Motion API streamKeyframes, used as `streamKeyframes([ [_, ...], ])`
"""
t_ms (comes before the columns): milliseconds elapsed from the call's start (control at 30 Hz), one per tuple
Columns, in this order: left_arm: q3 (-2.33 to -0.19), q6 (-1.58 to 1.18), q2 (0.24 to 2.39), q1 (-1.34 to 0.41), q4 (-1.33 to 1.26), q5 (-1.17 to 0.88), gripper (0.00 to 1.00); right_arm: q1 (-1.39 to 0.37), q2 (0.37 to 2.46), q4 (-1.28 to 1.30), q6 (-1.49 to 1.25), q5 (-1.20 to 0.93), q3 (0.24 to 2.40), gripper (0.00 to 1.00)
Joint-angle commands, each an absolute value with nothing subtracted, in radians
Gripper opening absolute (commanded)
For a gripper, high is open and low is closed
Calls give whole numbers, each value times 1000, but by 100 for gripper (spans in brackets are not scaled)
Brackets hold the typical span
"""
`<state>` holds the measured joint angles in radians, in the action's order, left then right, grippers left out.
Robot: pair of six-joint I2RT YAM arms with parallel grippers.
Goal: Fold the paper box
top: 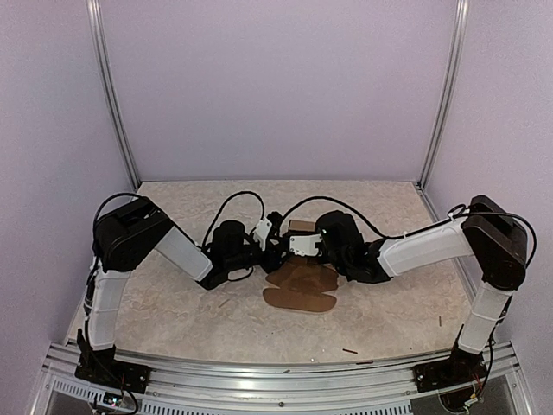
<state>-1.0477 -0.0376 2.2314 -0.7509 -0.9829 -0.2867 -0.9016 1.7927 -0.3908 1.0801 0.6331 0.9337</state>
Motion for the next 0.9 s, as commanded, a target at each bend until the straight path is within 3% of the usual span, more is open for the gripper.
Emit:
streamKeyframes([
  [0, -1095, -24, 2276, -760, -1047, -213, 43, -912, 1776, -322, 1040, 570, 940, 2],
  [333, -1044, -3, 2269, -798, -1178, -59, 31, -912, 1764, -186, 945, 525, 992, 16],
  [500, -1049, -3, 2276, -802, -1177, -73, 27, -906, 1753, -45, 850, 460, 1052, 29],
  [867, -1066, -16, 2313, -802, -1154, -85, 23, -795, 1668, 253, 693, 163, 1167, 42],
])
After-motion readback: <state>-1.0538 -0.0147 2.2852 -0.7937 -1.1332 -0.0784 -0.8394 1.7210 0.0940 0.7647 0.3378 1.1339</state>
